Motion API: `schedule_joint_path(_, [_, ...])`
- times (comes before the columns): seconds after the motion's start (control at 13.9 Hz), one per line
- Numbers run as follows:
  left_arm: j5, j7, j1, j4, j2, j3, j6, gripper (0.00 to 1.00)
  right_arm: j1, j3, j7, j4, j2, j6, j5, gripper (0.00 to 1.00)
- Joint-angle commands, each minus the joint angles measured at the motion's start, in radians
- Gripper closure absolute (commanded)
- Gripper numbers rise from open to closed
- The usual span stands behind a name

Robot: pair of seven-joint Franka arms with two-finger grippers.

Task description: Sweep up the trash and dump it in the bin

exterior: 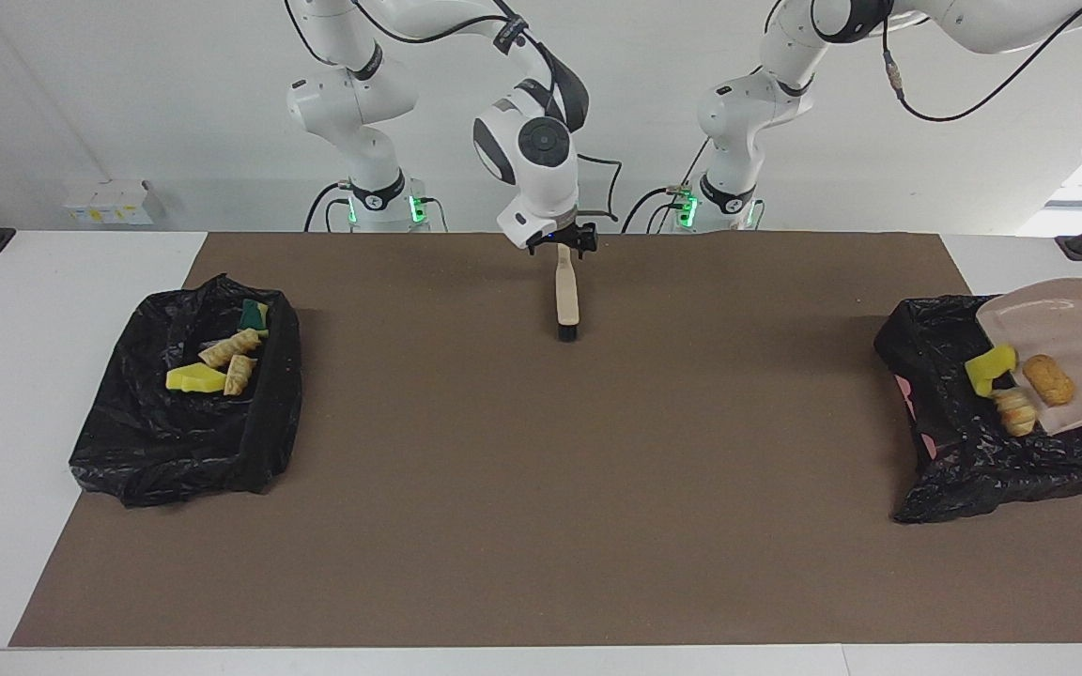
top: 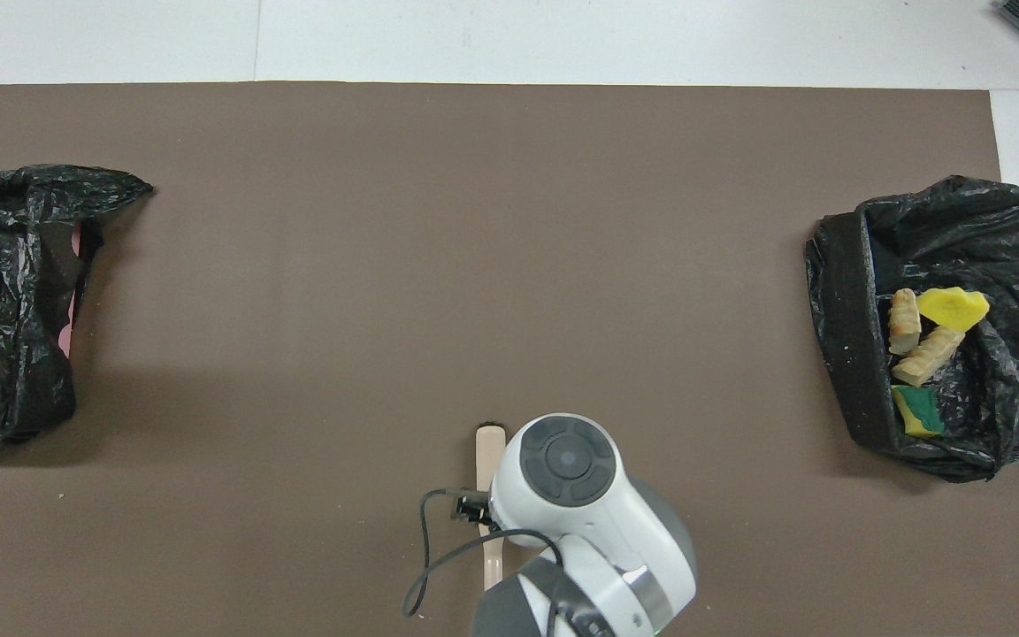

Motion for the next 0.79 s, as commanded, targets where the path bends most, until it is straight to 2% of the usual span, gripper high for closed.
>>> schedule_joint_path(0.0, [0.141, -0.068, -0.039, -0.039, -0.032, 0.013, 0.006, 1.0, -0.094, 0.007, -0.02, 0.016, 0.016, 0.033, -0.072, 0.0])
schedule_joint_path(0.14, [0.223, -0.116, -0.059, -0.075, -0.056, 0.013, -0.002, 1.0, -0.204, 0.007, -0.033, 0.037, 0.016, 0.03, -0.119, 0.0])
schedule_joint_path(0.36, [0.219, -0.142, -0.059, -0.084, -0.093, 0.009, 0.001, 1.0, -0.358, 0.009, -0.16, 0.109, 0.0, -0.025, -0.167, 0.0])
schedule_joint_path(0.5, [0.207, -0.145, -0.068, -0.087, -0.121, 0.001, -0.009, 1.0, -0.408, 0.006, -0.206, 0.191, -0.013, -0.117, -0.179, 0.0])
schedule_joint_path(0.57, [0.165, -0.145, -0.084, -0.085, -0.13, 0.001, -0.034, 1.0, -0.431, 0.003, -0.226, 0.226, -0.023, -0.156, -0.209, 0.0])
schedule_joint_path(0.72, [-0.03, -0.177, -0.088, -0.085, -0.151, 0.002, -0.083, 1.0, -0.467, 0.0, -0.279, 0.28, -0.056, -0.188, -0.253, 0.0])
